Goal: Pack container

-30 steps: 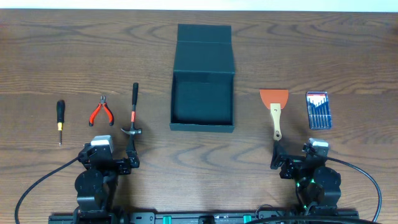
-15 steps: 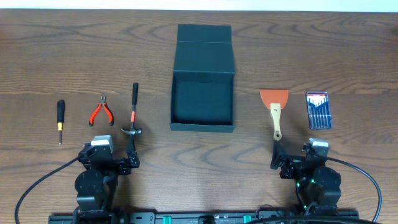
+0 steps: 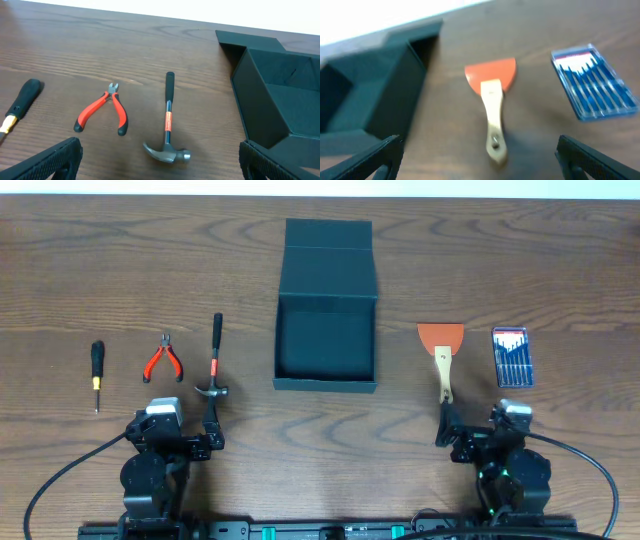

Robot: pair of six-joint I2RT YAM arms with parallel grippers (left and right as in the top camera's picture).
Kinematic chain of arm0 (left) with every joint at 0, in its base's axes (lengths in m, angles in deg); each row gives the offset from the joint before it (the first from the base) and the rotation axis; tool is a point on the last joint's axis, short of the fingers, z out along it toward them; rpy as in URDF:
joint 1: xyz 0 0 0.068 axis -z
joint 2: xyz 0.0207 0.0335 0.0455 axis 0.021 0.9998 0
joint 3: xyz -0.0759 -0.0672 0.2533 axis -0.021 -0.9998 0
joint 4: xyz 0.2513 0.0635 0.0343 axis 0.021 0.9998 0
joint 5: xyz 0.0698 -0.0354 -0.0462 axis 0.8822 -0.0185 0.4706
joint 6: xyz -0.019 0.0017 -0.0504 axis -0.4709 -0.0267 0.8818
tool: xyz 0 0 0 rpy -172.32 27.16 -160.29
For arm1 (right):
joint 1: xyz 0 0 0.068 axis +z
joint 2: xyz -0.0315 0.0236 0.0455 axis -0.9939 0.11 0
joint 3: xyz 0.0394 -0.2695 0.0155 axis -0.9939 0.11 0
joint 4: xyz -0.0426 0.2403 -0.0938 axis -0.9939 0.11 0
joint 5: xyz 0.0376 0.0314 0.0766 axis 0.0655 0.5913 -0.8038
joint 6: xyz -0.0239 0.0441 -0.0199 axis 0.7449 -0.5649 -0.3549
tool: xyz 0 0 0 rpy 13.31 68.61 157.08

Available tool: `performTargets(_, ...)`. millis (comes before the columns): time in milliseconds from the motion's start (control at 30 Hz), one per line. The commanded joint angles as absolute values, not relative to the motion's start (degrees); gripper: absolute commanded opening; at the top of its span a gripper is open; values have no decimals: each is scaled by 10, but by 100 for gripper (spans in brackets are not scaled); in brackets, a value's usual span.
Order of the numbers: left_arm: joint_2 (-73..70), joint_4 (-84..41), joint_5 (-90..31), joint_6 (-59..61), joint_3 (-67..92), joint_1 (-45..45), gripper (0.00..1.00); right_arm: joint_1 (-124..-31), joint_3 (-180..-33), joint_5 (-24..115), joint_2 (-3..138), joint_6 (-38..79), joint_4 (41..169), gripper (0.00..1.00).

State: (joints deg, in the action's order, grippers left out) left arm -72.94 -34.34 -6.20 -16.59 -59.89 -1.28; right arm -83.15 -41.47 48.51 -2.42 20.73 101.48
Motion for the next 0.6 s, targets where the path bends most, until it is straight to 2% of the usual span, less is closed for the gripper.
performTargets(0, -734, -345, -66, -157, -612, -11, 98, -837, -411, 410, -30, 184, 999, 99)
performTargets(167, -734, -401, -77, -137, -612, -11, 98, -837, -421, 394, -4, 157, 993, 99)
performTargets(300, -726, -451, -74, -124, -581, -11, 98, -837, -477, 399, 81, 157, 988, 99)
performTargets(467, -637, -436, -68, -125, -506, -16, 98, -839, -621, 407, 280, 157, 998, 99)
performTargets(567, -541, -427, -69, -124, -435, -26, 98, -854, -767, 406, 419, 172, 1060, 99)
